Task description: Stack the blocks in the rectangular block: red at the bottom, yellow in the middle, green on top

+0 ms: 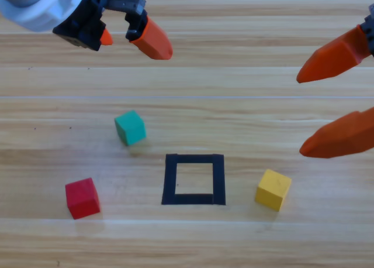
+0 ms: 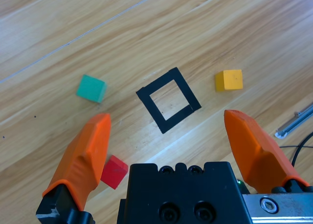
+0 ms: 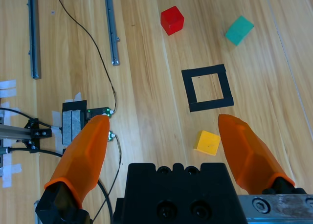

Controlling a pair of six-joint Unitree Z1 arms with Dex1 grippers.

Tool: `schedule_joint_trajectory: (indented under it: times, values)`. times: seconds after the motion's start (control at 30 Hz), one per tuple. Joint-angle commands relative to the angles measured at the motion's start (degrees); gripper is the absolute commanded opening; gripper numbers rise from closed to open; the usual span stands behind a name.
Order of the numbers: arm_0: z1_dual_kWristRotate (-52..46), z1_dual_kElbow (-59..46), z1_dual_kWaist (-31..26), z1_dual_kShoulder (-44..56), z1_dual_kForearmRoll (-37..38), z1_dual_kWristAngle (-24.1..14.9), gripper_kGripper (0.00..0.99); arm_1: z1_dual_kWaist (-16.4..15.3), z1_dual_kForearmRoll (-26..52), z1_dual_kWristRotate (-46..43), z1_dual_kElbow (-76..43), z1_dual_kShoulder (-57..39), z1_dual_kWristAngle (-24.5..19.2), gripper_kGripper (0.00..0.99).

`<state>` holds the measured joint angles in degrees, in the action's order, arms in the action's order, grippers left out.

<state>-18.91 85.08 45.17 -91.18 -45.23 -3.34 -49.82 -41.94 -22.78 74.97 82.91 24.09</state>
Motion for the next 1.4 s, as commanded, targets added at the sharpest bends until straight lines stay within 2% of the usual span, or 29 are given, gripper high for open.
schedule_joint_trajectory:
  times: [0.03, 0.17, 0.23, 0.3, 0.43, 0.5, 0.6, 0.8, 1.07, 1.27, 1.4]
  values:
    - [0.5, -1.5, 1.3, 0.4, -0.4, -0.6, 0.990, -2.5, -0.8, 0.3, -0.2, -1.1, -0.6, 0.977]
    - [0.5, -1.5, 1.3, 0.4, -0.4, -0.6, 0.990, -2.5, -0.8, 1.1, -0.3, -1.3, -1.9, 0.977]
    - [0.5, -1.6, 1.3, 0.4, -0.4, -0.6, 0.990, -2.5, -0.8, 2.3, -0.3, -1.6, -3.8, 0.977]
    - [0.5, -1.5, 1.3, 0.4, -0.4, -0.6, 0.990, -2.5, -0.8, 4.2, -0.2, -1.6, -8.4, 0.976]
    - [0.6, -1.5, 1.3, 0.5, -0.4, -0.5, 0.990, -2.5, -1.2, 6.1, 0.3, -0.6, -21.0, 0.976]
    - [0.5, -1.5, 1.4, 0.5, -0.4, -0.5, 0.990, -2.5, -7.2, 6.1, 4.7, 3.4, -24.6, 0.976]
    - [0.6, -1.5, 1.4, 0.5, -0.4, -0.5, 0.990, -2.5, -15.4, 6.0, 11.1, 12.4, -24.6, 0.976]
    - [0.7, -1.4, 1.4, 0.6, -0.5, -0.5, 0.990, -2.5, -15.5, 4.9, 10.4, 22.5, -21.5, 0.976]
    - [3.4, -0.4, 1.3, -6.1, -9.1, -3.2, 0.990, -2.5, -14.3, 3.9, 10.1, 30.8, -23.9, 0.976]
    - [-4.1, -4.5, 1.2, -8.8, -10.1, -6.8, 0.990, -2.5, -12.9, 3.3, 11.0, 35.7, -23.9, 0.973]
    - [-10.3, -5.8, 1.1, -10.2, -10.1, -7.4, 0.990, -2.5, -12.2, 3.0, 10.9, 37.0, -23.9, 0.971]
